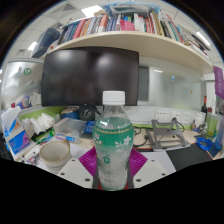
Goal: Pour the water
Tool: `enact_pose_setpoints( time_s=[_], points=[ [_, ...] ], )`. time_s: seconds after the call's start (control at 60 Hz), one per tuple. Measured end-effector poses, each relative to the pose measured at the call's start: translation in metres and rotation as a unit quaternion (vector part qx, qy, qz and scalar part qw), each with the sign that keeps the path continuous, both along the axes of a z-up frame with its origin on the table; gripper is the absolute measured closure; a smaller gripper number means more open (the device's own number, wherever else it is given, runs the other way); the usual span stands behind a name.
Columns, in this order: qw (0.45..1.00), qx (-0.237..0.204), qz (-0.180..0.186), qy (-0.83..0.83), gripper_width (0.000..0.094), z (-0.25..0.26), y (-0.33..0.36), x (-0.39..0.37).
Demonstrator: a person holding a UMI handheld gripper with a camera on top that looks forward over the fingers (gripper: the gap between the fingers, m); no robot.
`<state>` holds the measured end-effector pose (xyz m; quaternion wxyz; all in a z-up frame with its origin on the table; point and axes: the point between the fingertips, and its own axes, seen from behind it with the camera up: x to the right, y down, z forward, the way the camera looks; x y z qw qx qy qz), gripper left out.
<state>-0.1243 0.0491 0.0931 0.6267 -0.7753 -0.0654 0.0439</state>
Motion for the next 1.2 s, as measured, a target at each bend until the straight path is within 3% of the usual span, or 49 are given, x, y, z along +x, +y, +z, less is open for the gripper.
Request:
enact_pose_setpoints(
  time_s=[0.117,0.217,0.283,0.467,0.683,0.817,0.983,1.2],
  points=[
    [1.000,-0.007,0.007,-0.011,0.0399,-0.002,0.000,-0.002],
    [0.999,-0.024,-0.005,-0.023,0.0148,-0.005,-0.010,0.005],
    [0.999,-0.028,-0.011,-0.027,0.0080,-0.002,-0.024,0.010],
    [0.996,-0.065,-0.059,-0.027,0.0082,0.014,-0.098,0.036],
    [0.982,-0.102,-0.155,-0.033,0.0076,0.078,-0.173,0.084],
    [0.977,-0.101,-0.187,-0.019,0.0080,0.118,-0.199,0.104],
    [0.977,-0.085,-0.198,-0.006,0.0083,0.150,-0.216,0.132],
    [0.983,-0.072,-0.166,-0.001,0.0081,0.162,-0.223,0.159]
  ],
)
